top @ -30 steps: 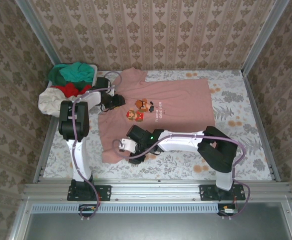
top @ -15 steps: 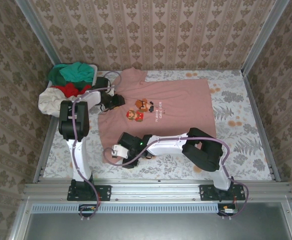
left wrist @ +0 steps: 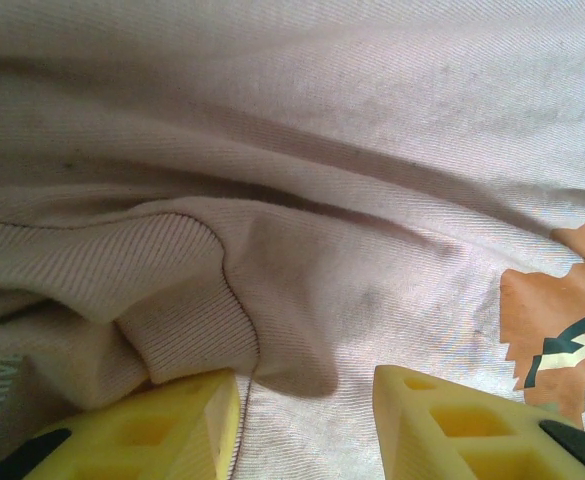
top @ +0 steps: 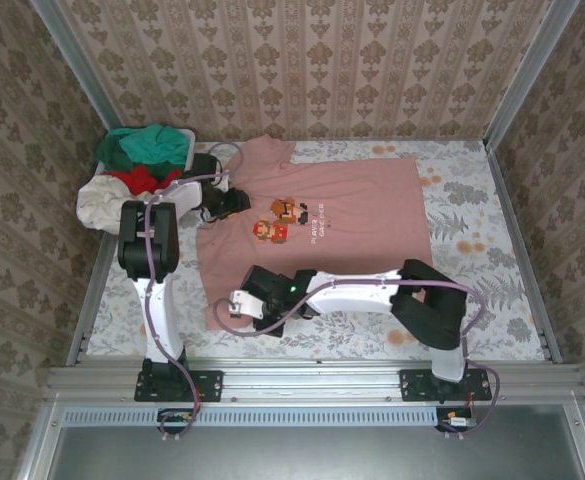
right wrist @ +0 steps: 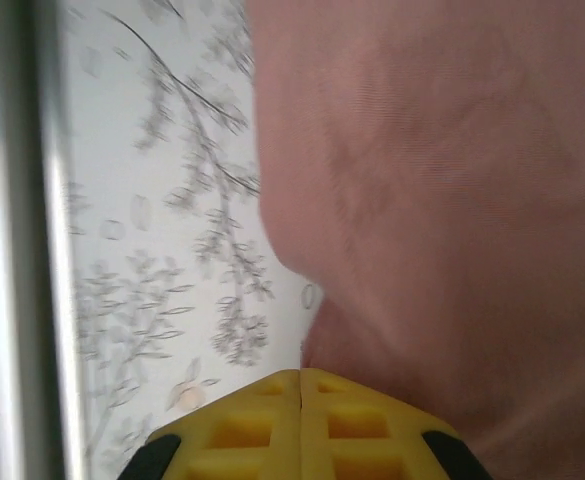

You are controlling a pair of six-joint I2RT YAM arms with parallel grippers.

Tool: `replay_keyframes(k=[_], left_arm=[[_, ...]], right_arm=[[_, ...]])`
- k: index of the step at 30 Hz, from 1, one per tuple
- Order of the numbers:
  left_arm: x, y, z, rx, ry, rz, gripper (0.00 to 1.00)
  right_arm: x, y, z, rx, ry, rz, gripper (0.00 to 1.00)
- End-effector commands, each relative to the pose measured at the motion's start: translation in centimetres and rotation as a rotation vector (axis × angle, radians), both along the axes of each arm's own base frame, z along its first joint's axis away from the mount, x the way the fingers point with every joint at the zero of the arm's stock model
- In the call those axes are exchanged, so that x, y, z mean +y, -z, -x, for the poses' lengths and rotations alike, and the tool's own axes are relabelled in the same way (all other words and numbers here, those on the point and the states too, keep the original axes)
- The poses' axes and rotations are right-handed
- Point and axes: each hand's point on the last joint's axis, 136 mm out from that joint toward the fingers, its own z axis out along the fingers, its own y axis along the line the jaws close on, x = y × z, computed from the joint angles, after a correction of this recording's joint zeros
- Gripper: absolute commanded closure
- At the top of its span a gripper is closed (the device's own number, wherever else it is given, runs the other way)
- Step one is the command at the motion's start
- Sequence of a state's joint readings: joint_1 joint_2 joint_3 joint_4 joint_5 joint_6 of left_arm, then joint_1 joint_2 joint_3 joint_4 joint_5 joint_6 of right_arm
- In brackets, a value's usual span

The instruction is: Fold and stack the t-shirts

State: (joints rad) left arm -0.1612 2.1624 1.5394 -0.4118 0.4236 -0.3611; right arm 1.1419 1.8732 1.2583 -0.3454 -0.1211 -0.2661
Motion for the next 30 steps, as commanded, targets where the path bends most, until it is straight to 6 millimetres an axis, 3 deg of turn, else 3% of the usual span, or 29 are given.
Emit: replay_keyframes(k=[1, 5, 8, 9, 10, 12, 14, 15, 17, 19, 21, 23, 25, 26, 30], left_arm=[[1.8, 4.2, 2.1, 0.132, -0.012, -0.066, 0.57], [1.8, 4.2, 2.0, 0.130, -0.011, -0.068, 0.57], [1.7, 4.2, 2.1, 0.132, -0.008, -0.069, 0.57], [1.8, 4.2, 2.1, 0.132, -0.009, -0.068, 0.57], [1.7, 4.1, 2.1, 0.131, -0.005, -0.069, 0.57], [1.8, 4.2, 2.2, 0.134, -0.005, -0.074, 0.57], [1.9, 4.3, 2.3, 0.141, -0.006, -0.080, 0.57], [1.9, 4.3, 2.5, 0.144, -0.006, -0.082, 0.57], [1.9, 4.0, 2.7, 0.134, -0.003, -0.087, 0.57], [1.8, 3.4, 3.2, 0.130, -0.003, -0.092, 0.57], [1.8, 2.5, 3.8, 0.119, -0.009, -0.092, 0.57], [1.9, 0.9, 4.4, 0.086, -0.019, -0.087, 0.55], [2.1, -0.9, 5.0, 0.045, -0.032, -0.088, 0.53], [2.3, -1.4, 5.5, 0.037, -0.040, -0.099, 0.50], [3.1, -3.7, 8.7, -0.008, -0.083, -0.150, 0.41]], right_arm=[[-0.6, -2.9, 2.5, 0.036, -0.048, -0.055, 1.00], [-1.4, -2.4, 4.1, 0.086, -0.051, -0.051, 1.00], [-2.1, -1.1, 5.3, 0.154, -0.046, -0.007, 0.77], [-2.3, -0.9, 5.5, 0.167, -0.040, 0.003, 0.63], [-2.6, -0.9, 5.4, 0.173, -0.024, 0.013, 0.56], [-2.9, -1.7, 4.8, 0.164, 0.021, -0.009, 0.58], [-3.1, -3.1, 3.6, 0.155, 0.075, -0.066, 0.52], [-3.4, -4.1, 2.6, 0.145, 0.117, -0.107, 0.39], [-5.0, -5.9, -1.7, 0.060, 0.296, -0.173, 0.27], [-9.0, -6.6, -7.9, -0.023, 0.587, -0.180, 0.20], [-14.8, -5.7, -13.3, -0.025, 0.905, -0.140, 0.15], [-21.2, -3.9, -16.2, -0.022, 1.204, -0.044, 0.18], [-26.9, -2.2, -16.4, 0.015, 1.427, 0.056, 0.20], [-28.8, -1.5, -15.7, 0.038, 1.497, 0.085, 0.21], [-34.7, 0.0, -11.7, 0.142, 1.710, 0.034, 0.16]])
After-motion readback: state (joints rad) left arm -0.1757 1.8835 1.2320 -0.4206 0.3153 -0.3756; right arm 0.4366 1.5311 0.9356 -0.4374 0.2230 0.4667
